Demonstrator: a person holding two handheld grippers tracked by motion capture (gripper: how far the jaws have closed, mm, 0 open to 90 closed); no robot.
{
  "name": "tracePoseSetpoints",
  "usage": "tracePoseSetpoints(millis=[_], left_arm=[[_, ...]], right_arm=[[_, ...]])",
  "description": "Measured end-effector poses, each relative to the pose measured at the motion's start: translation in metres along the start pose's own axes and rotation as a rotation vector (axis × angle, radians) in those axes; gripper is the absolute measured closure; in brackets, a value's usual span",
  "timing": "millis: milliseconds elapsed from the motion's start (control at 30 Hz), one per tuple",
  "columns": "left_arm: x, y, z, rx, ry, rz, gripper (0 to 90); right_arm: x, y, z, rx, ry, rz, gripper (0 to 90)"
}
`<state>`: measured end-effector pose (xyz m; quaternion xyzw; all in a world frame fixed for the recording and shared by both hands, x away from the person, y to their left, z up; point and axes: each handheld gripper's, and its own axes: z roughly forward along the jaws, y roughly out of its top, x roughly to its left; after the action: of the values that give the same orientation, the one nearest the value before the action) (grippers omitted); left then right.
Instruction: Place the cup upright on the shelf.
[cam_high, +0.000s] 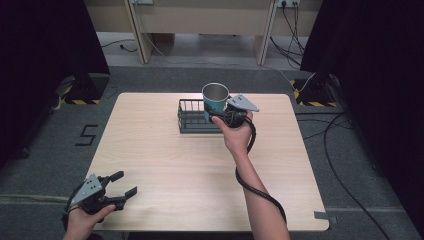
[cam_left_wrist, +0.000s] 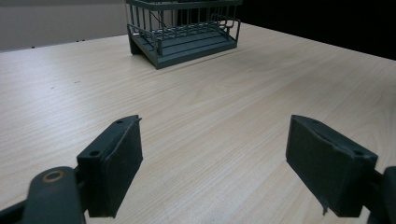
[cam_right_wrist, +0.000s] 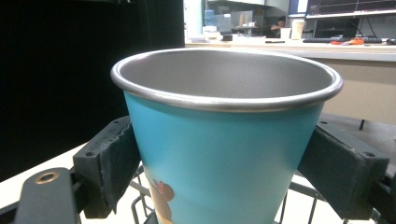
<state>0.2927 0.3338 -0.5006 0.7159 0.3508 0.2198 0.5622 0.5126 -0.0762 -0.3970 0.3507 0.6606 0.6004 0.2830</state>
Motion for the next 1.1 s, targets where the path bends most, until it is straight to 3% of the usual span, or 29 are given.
tracePoseSetpoints(millis=[700,1100], left_arm=[[0.0,0.0,0.0,-0.002,-0.002,-0.006,18.0],[0.0,0.0,0.0,-0.003,-0.004,-0.009,18.1]], right_arm=[[-0.014,0.001,0.022,0.025,-0.045,0.007,16.5],[-0.013,0.002,0.034,0.035,-0.05,0.013,16.5]])
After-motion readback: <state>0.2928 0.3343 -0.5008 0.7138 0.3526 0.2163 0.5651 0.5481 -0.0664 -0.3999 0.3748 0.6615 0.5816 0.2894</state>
